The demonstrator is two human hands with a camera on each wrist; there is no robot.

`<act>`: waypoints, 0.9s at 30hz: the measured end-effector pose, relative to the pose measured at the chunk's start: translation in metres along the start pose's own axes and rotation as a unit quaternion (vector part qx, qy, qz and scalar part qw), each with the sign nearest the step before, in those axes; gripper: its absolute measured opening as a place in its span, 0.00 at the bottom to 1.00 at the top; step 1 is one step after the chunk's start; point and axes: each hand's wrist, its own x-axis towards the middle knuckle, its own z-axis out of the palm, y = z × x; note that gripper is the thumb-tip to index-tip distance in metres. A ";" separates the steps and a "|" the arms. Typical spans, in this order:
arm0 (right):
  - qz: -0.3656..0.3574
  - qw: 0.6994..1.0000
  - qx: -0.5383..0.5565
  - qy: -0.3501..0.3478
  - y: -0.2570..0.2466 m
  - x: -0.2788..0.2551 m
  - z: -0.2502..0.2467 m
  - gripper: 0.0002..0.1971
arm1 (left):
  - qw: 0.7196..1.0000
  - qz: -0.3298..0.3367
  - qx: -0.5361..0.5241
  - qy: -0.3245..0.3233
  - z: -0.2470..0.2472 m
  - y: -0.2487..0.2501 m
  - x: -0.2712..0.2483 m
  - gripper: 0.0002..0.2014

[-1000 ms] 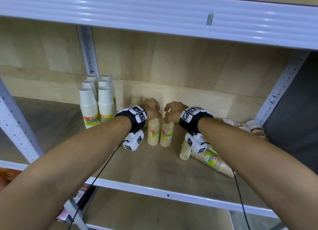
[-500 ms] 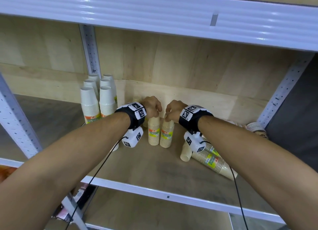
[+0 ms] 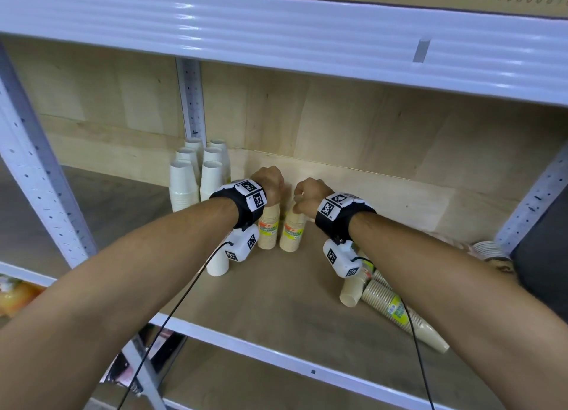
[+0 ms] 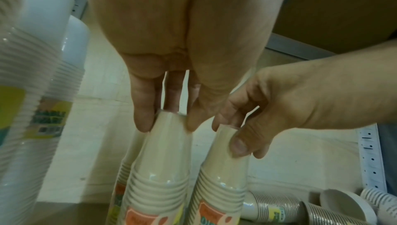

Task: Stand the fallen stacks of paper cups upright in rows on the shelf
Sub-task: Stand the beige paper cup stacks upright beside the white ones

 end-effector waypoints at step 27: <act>-0.053 0.999 0.008 -0.011 0.002 0.044 0.025 0.19 | 0.998 -0.006 0.063 0.000 0.014 -0.018 0.018 0.13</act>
